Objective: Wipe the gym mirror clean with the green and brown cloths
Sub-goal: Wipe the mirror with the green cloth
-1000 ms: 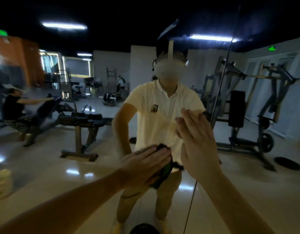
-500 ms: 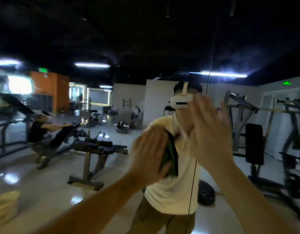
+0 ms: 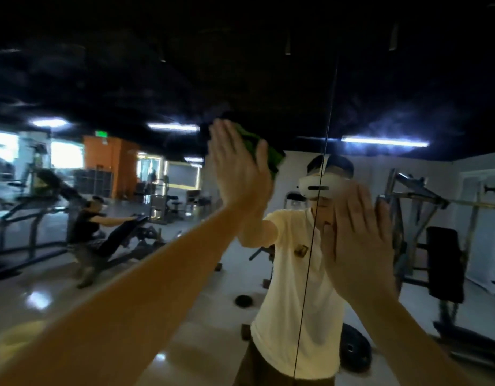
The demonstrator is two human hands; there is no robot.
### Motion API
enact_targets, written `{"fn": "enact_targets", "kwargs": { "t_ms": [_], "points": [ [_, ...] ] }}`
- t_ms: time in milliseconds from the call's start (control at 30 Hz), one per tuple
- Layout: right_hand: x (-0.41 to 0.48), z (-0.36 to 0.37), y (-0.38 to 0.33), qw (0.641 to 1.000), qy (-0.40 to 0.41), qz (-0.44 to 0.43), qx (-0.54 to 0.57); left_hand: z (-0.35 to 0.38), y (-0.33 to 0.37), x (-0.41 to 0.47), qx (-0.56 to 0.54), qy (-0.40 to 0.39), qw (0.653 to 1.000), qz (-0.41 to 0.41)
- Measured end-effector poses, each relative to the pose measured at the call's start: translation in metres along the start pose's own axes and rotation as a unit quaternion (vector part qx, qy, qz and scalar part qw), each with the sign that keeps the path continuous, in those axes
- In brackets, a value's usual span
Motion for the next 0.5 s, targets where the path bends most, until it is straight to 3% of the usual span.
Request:
{"fn": "enact_targets", "kwargs": {
  "t_ms": [67, 167, 200, 233, 300, 367, 433, 500],
  "points": [
    [0.001, 0.0, 0.001, 1.0, 0.002, -0.001, -0.004, 0.01, 0.015, -0.036, 0.044, -0.051, 0.984, 0.164],
    [0.0, -0.003, 0.002, 1.0, 0.006, -0.001, 0.005, 0.002, -0.006, -0.041, 0.117, -0.122, 0.911, 0.376],
    [0.0, -0.004, 0.002, 1.0, 0.008, -0.002, 0.01, -0.003, -0.02, -0.026, 0.125, -0.128, 0.909, 0.376],
    [0.0, -0.004, 0.001, 1.0, 0.009, -0.003, 0.012, -0.008, -0.036, -0.005, 0.121, -0.119, 0.931, 0.324],
    [0.0, -0.005, -0.001, 1.0, 0.009, 0.0, 0.011, -0.022, -0.066, 0.038, 0.112, -0.054, 0.983, 0.138],
    [0.001, -0.004, -0.003, 1.0, 0.007, 0.005, 0.01, -0.022, -0.064, 0.048, 0.105, -0.019, 0.994, 0.025],
    [0.0, -0.004, -0.004, 1.0, -0.001, 0.002, 0.008, -0.006, -0.034, 0.019, 0.084, -0.037, 0.993, 0.067],
    [0.0, -0.006, -0.002, 1.0, -0.009, -0.003, 0.008, 0.011, 0.002, -0.035, 0.076, -0.126, 0.962, 0.232]
  ]
}}
Point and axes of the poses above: each hand's wrist, its own x-axis towards the middle knuckle, its own z-axis out of the palm, y = z × x, the point moved 4 cm from there along x, towards the middle knuckle, and after that the axes turned 3 degrees about z, right-handed, at the moved point
